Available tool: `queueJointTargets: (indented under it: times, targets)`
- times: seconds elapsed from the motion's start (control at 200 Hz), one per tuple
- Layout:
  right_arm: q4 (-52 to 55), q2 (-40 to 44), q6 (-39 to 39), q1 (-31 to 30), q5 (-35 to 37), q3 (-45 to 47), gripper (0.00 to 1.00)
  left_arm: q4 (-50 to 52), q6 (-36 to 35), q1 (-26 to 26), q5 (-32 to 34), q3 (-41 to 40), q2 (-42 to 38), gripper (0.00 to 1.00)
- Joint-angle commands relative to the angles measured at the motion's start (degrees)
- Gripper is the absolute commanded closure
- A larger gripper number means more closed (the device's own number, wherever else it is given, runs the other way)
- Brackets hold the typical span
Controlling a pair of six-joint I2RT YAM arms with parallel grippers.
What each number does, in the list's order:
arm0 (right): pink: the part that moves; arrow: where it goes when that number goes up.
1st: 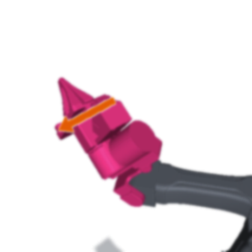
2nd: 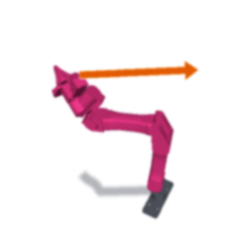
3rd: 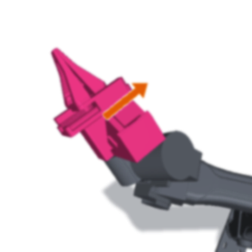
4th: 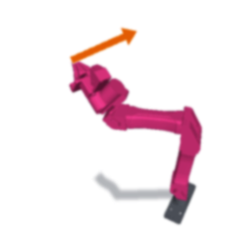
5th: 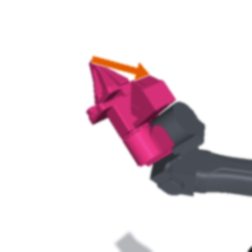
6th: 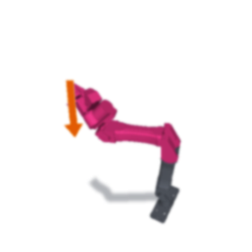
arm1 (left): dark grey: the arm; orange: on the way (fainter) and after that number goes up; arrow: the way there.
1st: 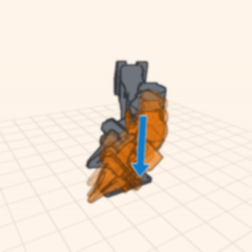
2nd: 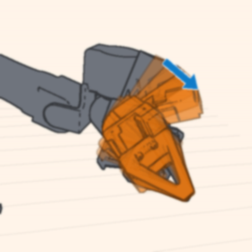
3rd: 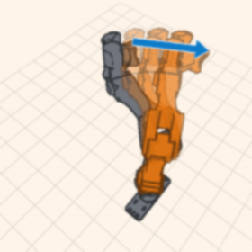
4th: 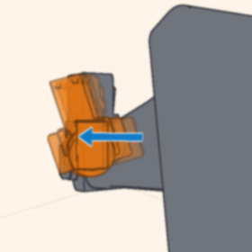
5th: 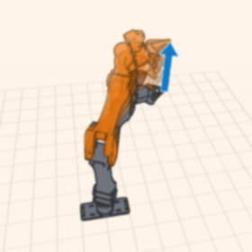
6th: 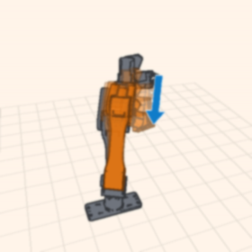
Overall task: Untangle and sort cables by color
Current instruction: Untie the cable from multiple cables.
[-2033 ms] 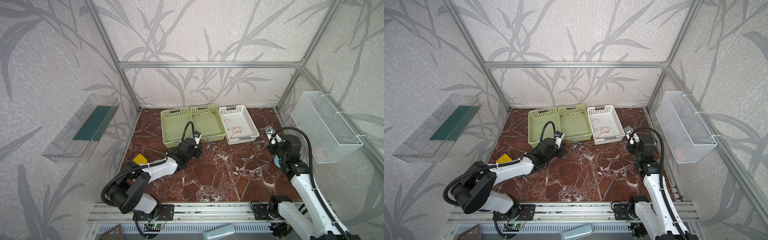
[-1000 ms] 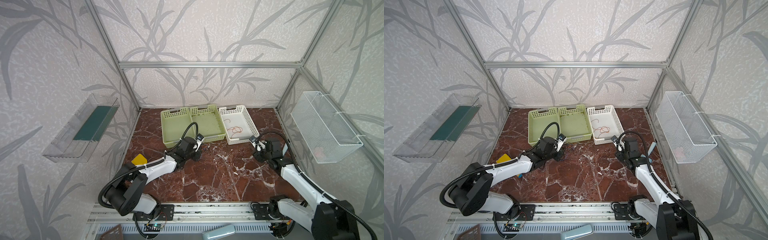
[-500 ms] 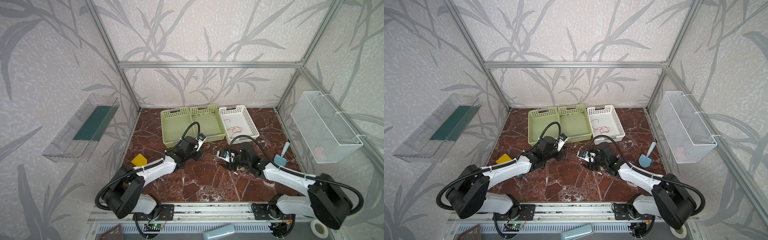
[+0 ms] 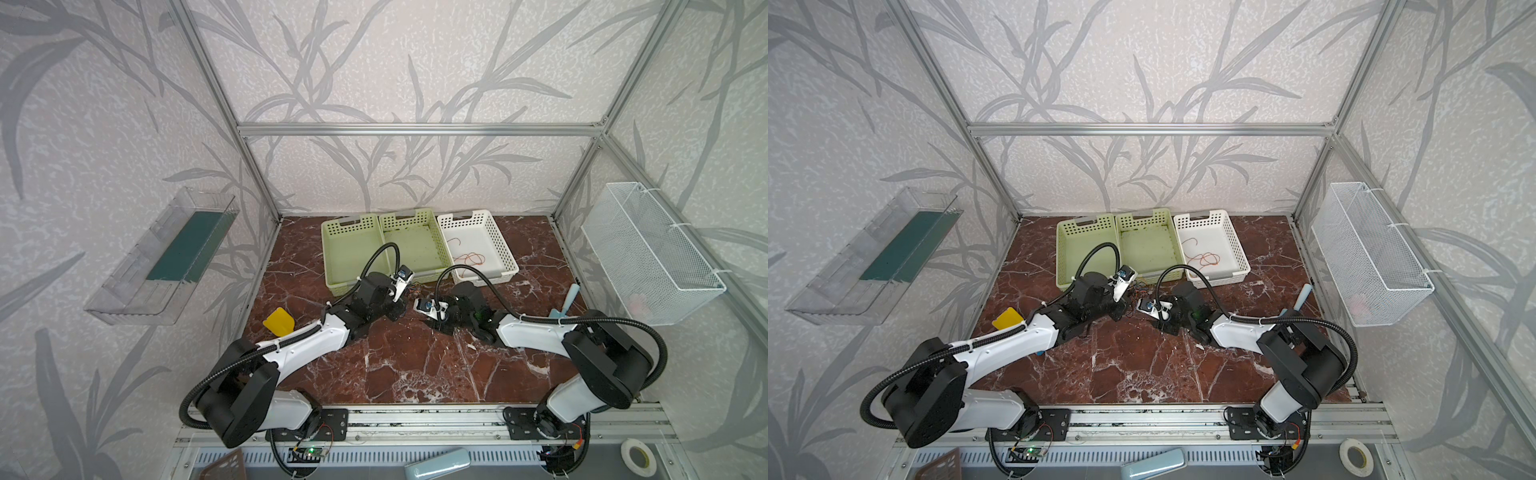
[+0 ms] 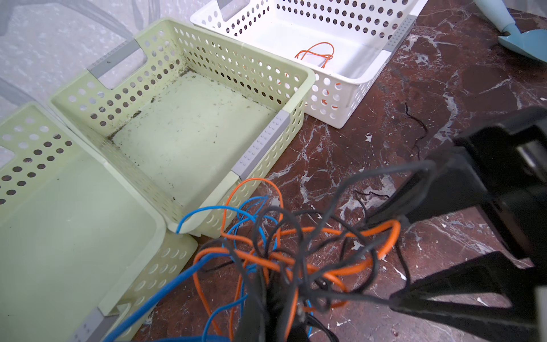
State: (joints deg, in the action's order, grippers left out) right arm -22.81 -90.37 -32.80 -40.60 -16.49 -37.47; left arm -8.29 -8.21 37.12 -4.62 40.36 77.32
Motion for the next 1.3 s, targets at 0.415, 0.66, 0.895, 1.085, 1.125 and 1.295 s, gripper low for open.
queueJointTargets:
  times: [0.415, 0.66, 0.895, 1.085, 1.125, 1.295]
  targets:
    - [1.52, 13.36, -3.25, 2.19, -3.47, 5.80, 0.49, -1.02, -0.67, 0.41, -1.20, 1.12, -0.33, 1.00]
    - [5.96, 6.51, -5.17, 2.52, -2.69, -0.81, 0.44, -1.50, -0.53, 0.72, -2.30, 1.08, -0.24, 1.00]
    - [3.91, 2.57, -5.11, 3.18, -1.12, -3.59, 1.00, -2.08, -0.20, 0.84, -1.46, 0.45, -0.46, 1.00]
    - [2.09, 8.92, -2.91, 8.01, 4.48, 1.32, 1.00, -3.47, 1.22, 0.85, -0.49, -0.87, -1.63, 1.00]
    - [1.77, 11.39, -1.87, 9.65, 5.24, 2.72, 1.00, -3.65, 1.30, 0.84, -0.38, -1.06, -1.32, 1.00]
    - [5.77, 21.07, 0.08, 15.10, 8.16, 4.90, 1.00, -3.37, 1.26, 0.84, -0.66, -1.07, 0.90, 1.00]
